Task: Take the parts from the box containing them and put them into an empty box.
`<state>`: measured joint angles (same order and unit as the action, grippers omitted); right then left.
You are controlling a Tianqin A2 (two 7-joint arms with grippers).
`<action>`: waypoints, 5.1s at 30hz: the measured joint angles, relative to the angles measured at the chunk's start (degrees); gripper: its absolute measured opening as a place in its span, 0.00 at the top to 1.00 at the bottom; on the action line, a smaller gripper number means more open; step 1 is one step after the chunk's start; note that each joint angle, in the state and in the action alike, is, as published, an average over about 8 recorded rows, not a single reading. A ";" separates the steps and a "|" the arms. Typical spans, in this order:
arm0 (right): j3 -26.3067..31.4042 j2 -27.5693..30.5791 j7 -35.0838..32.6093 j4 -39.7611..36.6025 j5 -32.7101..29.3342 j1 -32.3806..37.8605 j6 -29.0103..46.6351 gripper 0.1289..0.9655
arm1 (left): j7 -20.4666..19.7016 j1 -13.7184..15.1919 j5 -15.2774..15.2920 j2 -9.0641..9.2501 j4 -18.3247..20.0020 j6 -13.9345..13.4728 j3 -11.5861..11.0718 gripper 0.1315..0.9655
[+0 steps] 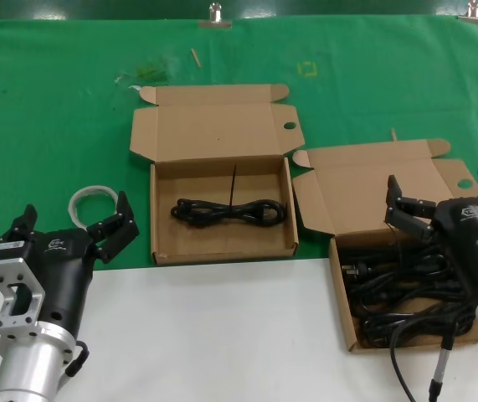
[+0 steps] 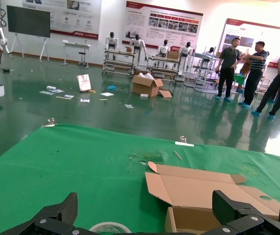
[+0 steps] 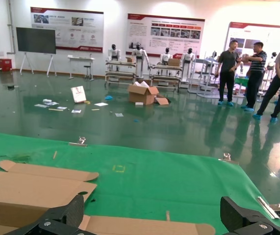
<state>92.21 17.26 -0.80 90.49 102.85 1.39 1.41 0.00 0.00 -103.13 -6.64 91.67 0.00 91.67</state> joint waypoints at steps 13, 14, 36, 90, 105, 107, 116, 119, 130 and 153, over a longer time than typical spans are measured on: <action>0.00 0.00 0.00 0.00 0.00 0.00 0.00 0.00 | 0.00 0.00 0.00 0.00 0.00 0.00 0.00 0.00; 0.00 0.00 0.00 0.00 0.00 0.00 0.00 0.00 | 0.00 0.00 0.00 0.00 0.00 0.00 0.00 0.00; 0.00 0.00 0.00 0.00 0.00 0.00 0.00 0.00 | 0.00 0.00 0.00 0.00 0.00 0.00 0.00 0.00; 0.00 0.00 0.00 0.00 0.00 0.00 0.00 0.00 | 0.00 0.00 0.00 0.00 0.00 0.00 0.00 0.00; 0.00 0.00 0.00 0.00 0.00 0.00 0.00 0.00 | 0.00 0.00 0.00 0.00 0.00 0.00 0.00 0.00; 0.00 0.00 0.00 0.00 0.00 0.00 0.00 0.00 | 0.00 0.00 0.00 0.00 0.00 0.00 0.00 0.00; 0.00 0.00 0.00 0.00 0.00 0.00 0.00 0.00 | 0.00 0.00 0.00 0.00 0.00 0.00 0.00 0.00; 0.00 0.00 0.00 0.00 0.00 0.00 0.00 0.00 | 0.00 0.00 0.00 0.00 0.00 0.00 0.00 0.00; 0.00 0.00 0.00 0.00 0.00 0.00 0.00 0.00 | 0.00 0.00 0.00 0.00 0.00 0.00 0.00 0.00; 0.00 0.00 0.00 0.00 0.00 0.00 0.00 0.00 | 0.00 0.00 0.00 0.00 0.00 0.00 0.00 0.00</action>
<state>92.21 17.26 -0.80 90.49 102.85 1.39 1.41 0.00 0.00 -103.13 -6.64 91.67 0.00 91.67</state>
